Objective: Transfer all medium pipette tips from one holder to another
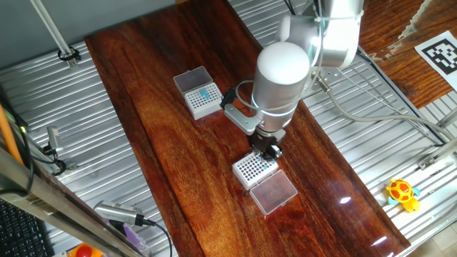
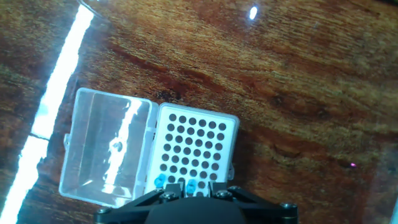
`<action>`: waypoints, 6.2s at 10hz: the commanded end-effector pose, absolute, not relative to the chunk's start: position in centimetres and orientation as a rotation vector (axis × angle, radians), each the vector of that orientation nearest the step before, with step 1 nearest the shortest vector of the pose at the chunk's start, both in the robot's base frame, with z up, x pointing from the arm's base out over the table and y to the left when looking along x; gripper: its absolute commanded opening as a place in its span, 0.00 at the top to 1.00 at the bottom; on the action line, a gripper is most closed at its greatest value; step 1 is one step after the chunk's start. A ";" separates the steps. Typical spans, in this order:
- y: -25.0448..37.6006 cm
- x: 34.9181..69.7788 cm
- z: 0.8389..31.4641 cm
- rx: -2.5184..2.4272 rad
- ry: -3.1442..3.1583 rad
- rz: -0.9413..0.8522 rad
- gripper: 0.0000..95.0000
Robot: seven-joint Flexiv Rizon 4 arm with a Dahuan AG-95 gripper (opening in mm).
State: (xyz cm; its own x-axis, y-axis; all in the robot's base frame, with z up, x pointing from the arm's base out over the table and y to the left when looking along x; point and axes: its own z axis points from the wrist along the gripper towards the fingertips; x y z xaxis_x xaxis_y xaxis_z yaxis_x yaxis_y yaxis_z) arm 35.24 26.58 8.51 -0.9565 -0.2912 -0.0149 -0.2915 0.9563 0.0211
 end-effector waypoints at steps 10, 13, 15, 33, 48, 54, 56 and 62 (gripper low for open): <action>26.9 35.4 7.9 -0.463 3.089 0.024 0.80; 26.9 35.4 7.6 -0.468 3.085 0.024 1.00; 26.8 35.4 7.5 -0.471 3.083 0.022 1.00; 24.9 35.6 14.0 -0.555 3.084 0.053 1.00; 16.5 38.7 16.4 -0.507 3.102 0.043 1.00; 13.3 39.3 16.1 -0.577 3.076 0.042 1.00; 9.5 40.9 15.7 -0.649 3.064 0.044 1.00; 0.8 43.6 16.3 -0.770 3.033 0.067 1.00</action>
State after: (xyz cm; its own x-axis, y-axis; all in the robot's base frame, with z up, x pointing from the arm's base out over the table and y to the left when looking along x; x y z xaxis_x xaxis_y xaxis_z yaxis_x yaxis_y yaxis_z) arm 43.69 0.54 16.26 -0.8794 -0.4756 -0.0211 -0.4761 0.8785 0.0394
